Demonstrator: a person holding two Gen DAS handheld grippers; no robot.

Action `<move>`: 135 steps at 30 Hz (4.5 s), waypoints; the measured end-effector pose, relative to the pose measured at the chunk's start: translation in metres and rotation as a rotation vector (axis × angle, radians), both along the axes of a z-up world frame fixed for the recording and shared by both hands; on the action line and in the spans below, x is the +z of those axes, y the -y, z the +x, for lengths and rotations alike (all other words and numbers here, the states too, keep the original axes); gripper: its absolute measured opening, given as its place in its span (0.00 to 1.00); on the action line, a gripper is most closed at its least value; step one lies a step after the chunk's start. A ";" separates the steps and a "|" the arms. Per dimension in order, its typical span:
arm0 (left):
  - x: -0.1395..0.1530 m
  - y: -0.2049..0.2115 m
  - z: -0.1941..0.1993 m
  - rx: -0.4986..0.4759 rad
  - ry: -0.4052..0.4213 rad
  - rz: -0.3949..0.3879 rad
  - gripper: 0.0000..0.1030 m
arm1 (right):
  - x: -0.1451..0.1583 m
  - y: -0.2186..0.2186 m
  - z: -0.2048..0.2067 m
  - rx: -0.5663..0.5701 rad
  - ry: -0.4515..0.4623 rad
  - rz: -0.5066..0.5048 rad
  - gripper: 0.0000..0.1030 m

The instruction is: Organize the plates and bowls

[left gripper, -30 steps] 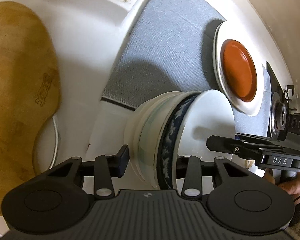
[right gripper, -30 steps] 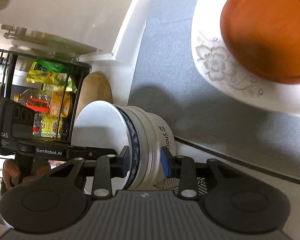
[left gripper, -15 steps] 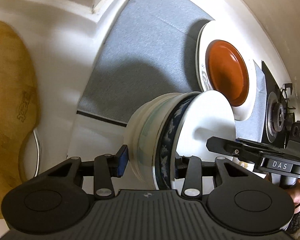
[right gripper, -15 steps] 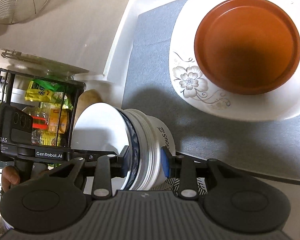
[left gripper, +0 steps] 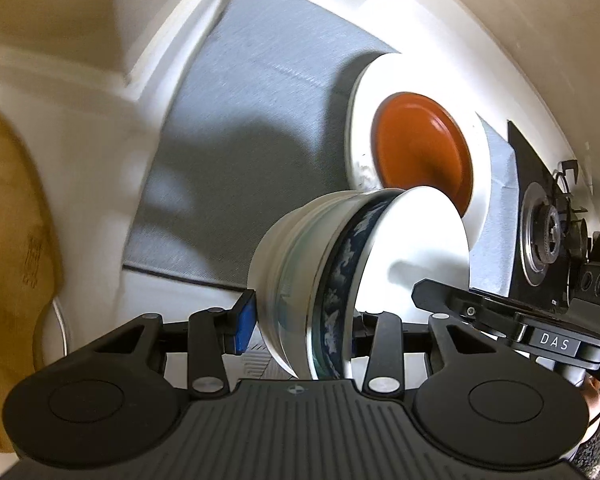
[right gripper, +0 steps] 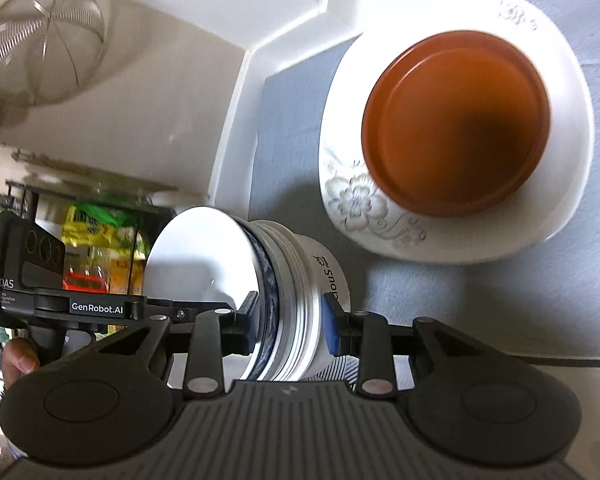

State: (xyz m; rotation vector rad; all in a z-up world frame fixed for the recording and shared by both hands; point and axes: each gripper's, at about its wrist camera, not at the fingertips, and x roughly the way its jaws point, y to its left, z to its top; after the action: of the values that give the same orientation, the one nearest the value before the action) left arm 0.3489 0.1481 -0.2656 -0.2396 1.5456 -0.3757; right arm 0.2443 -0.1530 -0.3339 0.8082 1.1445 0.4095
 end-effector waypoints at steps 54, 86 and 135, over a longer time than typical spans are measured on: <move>-0.009 0.129 0.093 -0.081 0.038 -0.039 0.42 | 0.003 0.115 0.049 -0.267 0.097 -0.167 0.34; 0.177 0.108 -0.130 -0.126 0.647 0.114 1.00 | 0.170 -0.009 -0.119 -0.338 0.225 -0.674 0.91; 0.273 0.132 -0.353 -0.045 0.737 0.344 1.00 | 0.245 -0.025 -0.319 -0.328 0.215 -0.732 1.00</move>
State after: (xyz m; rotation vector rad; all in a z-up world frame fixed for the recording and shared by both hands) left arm -0.0043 0.0162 0.0075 0.1921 0.8636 -0.1912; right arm -0.0752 -0.1283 -0.0886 0.2826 0.8454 -0.1961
